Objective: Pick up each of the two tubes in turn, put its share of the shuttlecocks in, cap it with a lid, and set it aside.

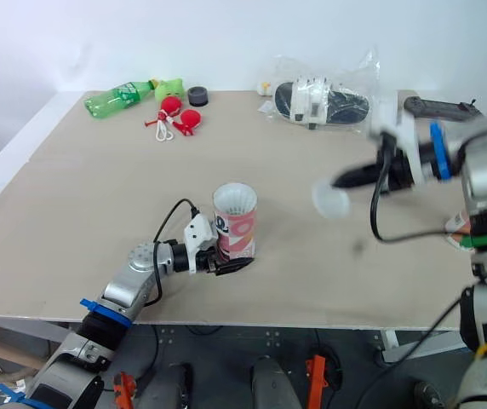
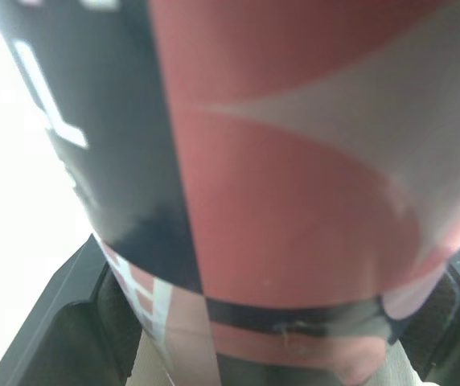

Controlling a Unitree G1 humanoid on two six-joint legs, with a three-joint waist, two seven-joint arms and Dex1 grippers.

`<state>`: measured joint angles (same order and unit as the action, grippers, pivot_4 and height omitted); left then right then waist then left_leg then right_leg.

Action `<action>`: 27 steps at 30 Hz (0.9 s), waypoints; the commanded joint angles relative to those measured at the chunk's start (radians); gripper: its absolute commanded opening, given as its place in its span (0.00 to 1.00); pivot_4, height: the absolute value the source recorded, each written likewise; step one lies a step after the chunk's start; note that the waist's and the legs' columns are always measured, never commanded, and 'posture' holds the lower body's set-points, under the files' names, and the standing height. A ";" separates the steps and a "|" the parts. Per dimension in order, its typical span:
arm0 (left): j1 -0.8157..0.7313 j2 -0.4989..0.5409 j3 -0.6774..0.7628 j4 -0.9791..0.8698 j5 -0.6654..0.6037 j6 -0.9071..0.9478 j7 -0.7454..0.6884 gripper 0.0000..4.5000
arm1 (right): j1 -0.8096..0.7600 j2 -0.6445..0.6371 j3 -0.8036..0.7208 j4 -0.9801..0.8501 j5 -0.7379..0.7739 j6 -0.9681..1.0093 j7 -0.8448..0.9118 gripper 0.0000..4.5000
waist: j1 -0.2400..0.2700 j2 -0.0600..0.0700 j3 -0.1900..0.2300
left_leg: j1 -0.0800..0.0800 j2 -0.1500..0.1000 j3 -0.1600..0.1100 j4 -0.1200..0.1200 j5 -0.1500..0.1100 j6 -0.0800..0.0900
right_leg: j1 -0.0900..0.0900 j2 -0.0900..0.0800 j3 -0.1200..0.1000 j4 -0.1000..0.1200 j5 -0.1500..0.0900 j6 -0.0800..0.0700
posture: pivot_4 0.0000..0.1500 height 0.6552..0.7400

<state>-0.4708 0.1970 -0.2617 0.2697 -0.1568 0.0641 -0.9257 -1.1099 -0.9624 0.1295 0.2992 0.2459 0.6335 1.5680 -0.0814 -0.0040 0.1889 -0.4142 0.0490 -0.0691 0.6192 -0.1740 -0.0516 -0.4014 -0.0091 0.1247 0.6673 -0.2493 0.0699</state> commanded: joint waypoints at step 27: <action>-0.057 0.006 -0.039 0.118 0.065 -0.065 -0.011 0.81 | -0.268 0.223 0.280 -0.025 -0.044 -0.054 0.046 0.03 | 0.006 -0.001 0.000 | -0.007 0.000 -0.001 0.001 0.000 -0.001 | -0.006 0.000 -0.001 0.000 0.000 0.000 | 1.00 1.00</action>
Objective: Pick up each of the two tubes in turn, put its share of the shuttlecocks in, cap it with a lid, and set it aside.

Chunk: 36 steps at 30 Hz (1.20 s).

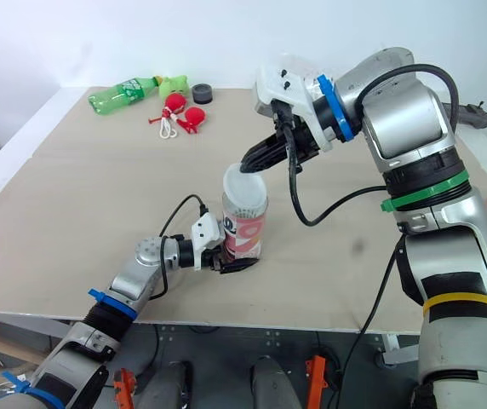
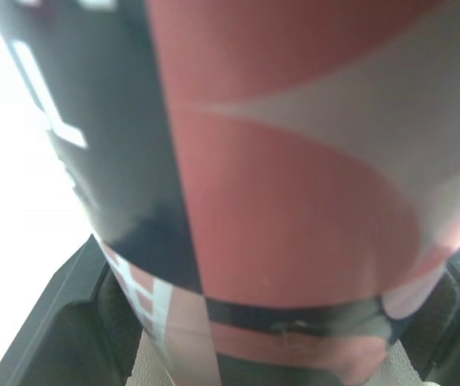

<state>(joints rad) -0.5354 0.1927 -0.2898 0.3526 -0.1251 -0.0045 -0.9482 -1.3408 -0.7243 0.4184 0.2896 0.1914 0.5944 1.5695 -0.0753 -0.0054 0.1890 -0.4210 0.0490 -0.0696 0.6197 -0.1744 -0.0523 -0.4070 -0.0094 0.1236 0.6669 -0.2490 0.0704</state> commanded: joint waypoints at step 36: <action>0.004 0.006 -0.009 0.050 0.036 -0.012 0.012 0.81 | 0.011 -0.049 0.085 -0.043 -0.003 -0.099 0.045 0.03 | 0.000 0.000 0.000 | 0.000 0.000 0.000 0.000 0.000 0.000 | 0.000 0.000 0.000 0.000 0.000 0.000 | 1.00 1.00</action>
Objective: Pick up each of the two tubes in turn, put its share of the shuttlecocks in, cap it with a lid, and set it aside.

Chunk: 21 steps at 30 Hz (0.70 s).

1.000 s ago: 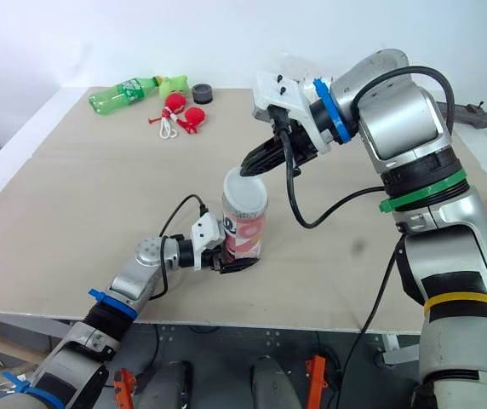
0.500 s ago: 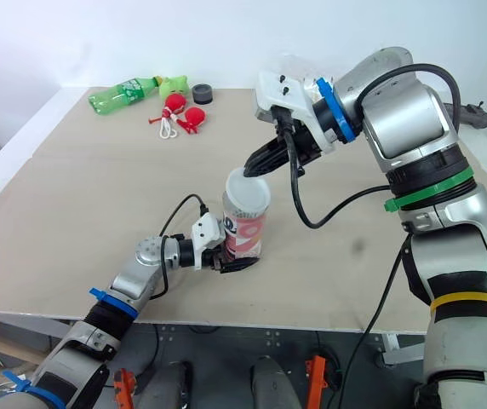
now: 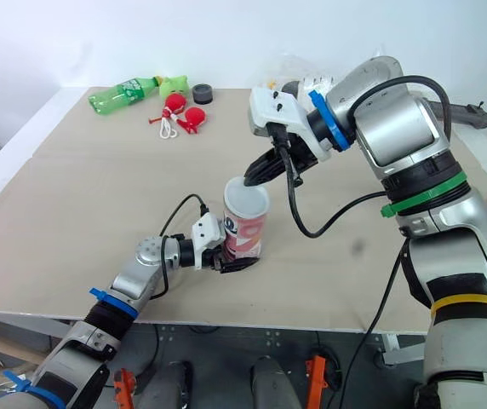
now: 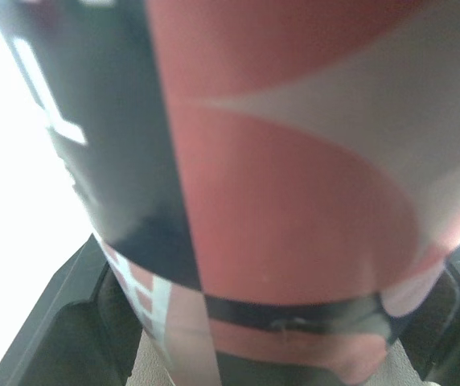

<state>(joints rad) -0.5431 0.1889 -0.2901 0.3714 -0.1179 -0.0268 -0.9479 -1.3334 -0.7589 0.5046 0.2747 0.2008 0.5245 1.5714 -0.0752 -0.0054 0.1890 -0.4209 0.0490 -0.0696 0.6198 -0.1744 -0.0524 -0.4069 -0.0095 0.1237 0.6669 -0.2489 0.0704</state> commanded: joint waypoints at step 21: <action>0.018 0.007 -0.010 0.022 0.029 0.015 0.014 0.81 | -0.019 0.032 -0.065 0.009 -0.045 -0.081 0.031 0.79 | 0.000 0.000 0.000 | 0.000 0.000 0.000 0.000 0.000 0.000 | 0.000 0.000 0.000 0.000 0.000 0.000 | 1.00 1.00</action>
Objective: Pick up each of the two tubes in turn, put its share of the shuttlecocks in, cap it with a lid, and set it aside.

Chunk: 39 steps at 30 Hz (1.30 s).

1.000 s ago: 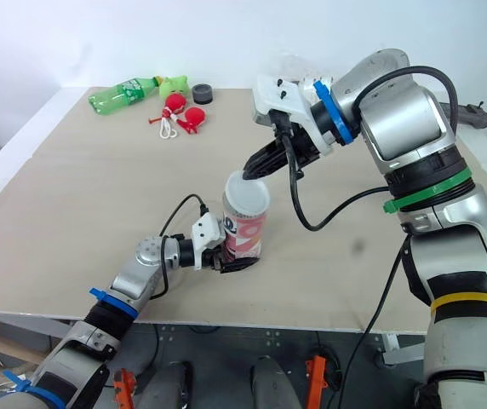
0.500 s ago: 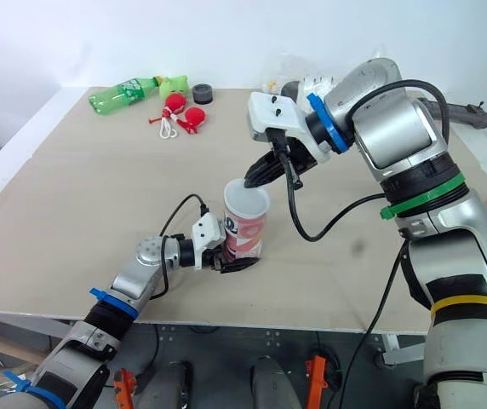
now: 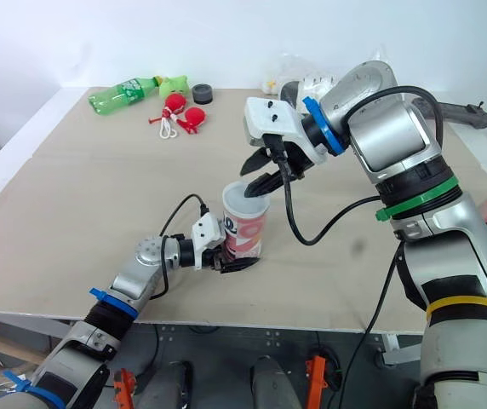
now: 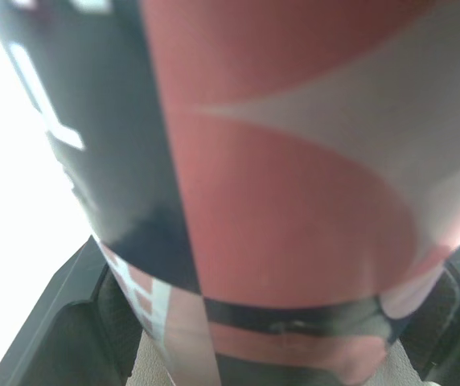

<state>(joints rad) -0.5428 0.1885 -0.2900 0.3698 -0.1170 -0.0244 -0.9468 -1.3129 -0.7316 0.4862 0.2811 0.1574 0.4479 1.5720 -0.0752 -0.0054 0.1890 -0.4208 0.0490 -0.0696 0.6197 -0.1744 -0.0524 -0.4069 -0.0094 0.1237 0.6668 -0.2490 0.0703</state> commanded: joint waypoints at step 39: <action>0.026 0.005 -0.012 0.016 0.026 0.019 0.017 0.81 | 0.119 -0.032 0.116 -0.178 0.007 0.025 0.042 0.01 | 0.000 -0.001 -0.004 | 0.001 0.000 0.000 0.000 0.000 0.000 | 0.001 0.000 0.000 0.000 0.000 0.000 | 1.00 1.00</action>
<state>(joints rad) -0.5355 0.1865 -0.2917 0.3662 -0.1123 -0.0203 -0.9348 -1.2319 -0.7566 0.5140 0.1171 0.2085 0.4758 1.5722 -0.0757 -0.0063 0.1848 -0.4194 0.0490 -0.0697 0.6194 -0.1744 -0.0524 -0.4056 -0.0094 0.1235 0.6666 -0.2494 0.0702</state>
